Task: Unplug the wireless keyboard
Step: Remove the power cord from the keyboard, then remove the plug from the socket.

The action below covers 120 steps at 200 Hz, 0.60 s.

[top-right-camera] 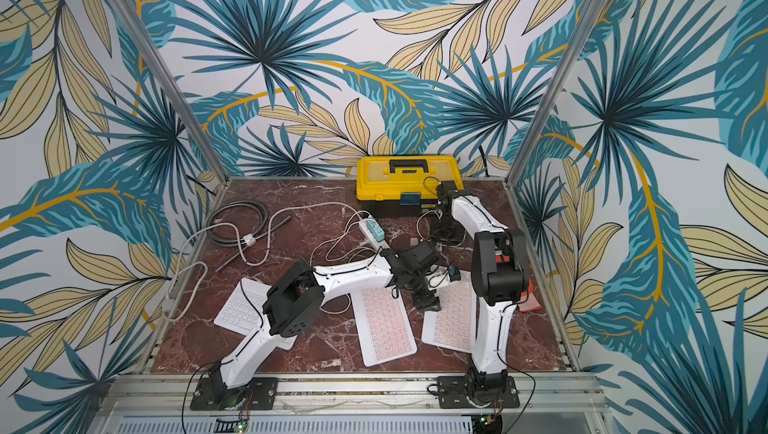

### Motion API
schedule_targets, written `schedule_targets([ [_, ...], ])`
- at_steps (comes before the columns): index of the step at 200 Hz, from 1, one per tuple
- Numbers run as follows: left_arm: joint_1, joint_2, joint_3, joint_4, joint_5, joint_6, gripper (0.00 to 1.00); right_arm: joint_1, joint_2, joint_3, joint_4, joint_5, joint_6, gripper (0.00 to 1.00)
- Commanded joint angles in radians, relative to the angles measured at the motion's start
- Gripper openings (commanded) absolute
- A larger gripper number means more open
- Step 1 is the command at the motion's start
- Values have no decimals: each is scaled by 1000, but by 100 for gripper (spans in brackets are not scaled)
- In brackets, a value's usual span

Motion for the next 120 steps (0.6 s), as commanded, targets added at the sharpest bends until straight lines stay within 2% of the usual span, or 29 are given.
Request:
schedule_targets([
  [1, 22, -114, -18, -26, -51, -61, 63, -22, -76, -13, -37, -31, -21, 47],
  [28, 66, -206, -81, -24, -68, -104, 64, -54, -138, -38, 4, -82, -40, 51],
  [82, 219, -377, -235, -9, -118, -264, 64, -65, -211, -105, 126, -190, -81, 48],
  [120, 383, -562, -533, 262, -70, -496, 62, -54, -279, -242, 282, -285, -76, 46],
])
